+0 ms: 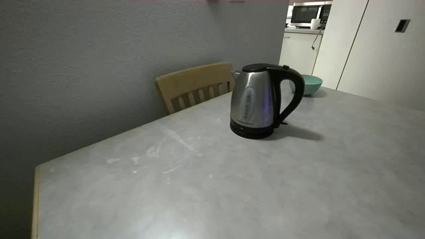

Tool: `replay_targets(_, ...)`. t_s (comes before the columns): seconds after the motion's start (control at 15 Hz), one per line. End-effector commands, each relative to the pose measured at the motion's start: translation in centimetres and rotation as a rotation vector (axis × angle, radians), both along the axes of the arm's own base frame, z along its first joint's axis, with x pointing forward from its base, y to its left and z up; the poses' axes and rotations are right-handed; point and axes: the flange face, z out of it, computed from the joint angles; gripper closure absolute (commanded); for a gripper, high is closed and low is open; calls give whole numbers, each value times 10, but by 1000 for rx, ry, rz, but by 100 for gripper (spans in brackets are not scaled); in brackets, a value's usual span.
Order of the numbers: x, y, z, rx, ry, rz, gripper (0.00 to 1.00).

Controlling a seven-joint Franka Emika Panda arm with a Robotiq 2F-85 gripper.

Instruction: Open the kettle

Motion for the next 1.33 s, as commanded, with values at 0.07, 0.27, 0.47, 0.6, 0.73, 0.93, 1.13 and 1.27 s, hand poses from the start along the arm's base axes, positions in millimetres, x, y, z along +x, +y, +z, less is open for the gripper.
replay_targets(0.07, 0, 0, 1, 0, 1, 0, 0)
replay_targets(0.27, 0, 0, 1, 0, 1, 0, 0)
replay_targets(0.47, 3, -1, 1, -2, -10, 0, 0)
replay_targets(0.6, 16, -7, 4, 15, -46, -17, 0)
replay_targets(0.73, 31, -14, 9, 39, -109, -65, 0)
replay_targets(0.93, 58, -29, 17, 104, -197, -138, 0)
replay_targets(1.13, 90, -46, 19, 129, -315, -220, 0)
replay_targets(1.27, 109, -56, 15, 101, -432, -283, 0)
